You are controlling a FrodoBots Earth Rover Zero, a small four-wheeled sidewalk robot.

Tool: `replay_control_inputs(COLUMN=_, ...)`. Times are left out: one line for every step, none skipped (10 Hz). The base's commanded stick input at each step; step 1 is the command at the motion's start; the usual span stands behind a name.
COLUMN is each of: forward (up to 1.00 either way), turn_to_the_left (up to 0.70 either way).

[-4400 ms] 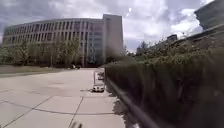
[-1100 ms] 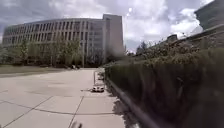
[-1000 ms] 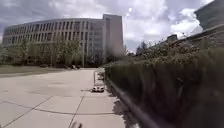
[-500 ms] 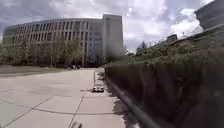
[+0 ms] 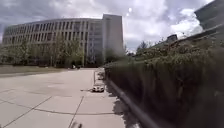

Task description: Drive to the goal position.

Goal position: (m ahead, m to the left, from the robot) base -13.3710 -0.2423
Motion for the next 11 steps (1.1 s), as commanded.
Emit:
replay_control_inputs(forward=0.05, turn_to_the_left=0.00)
replay_control_inputs(forward=0.05, turn_to_the_left=0.00)
replay_control_inputs(forward=0.06, turn_to_the_left=0.00)
replay_control_inputs(forward=0.06, turn_to_the_left=0.00)
replay_control_inputs(forward=0.06, turn_to_the_left=0.00)
replay_control_inputs(forward=0.05, turn_to_the_left=0.00)
replay_control_inputs(forward=0.06, turn_to_the_left=0.00)
replay_control_inputs(forward=0.05, turn_to_the_left=0.00)
replay_control_inputs(forward=0.06, turn_to_the_left=0.00)
replay_control_inputs(forward=0.06, turn_to_the_left=0.00)
replay_control_inputs(forward=0.06, turn_to_the_left=0.00)
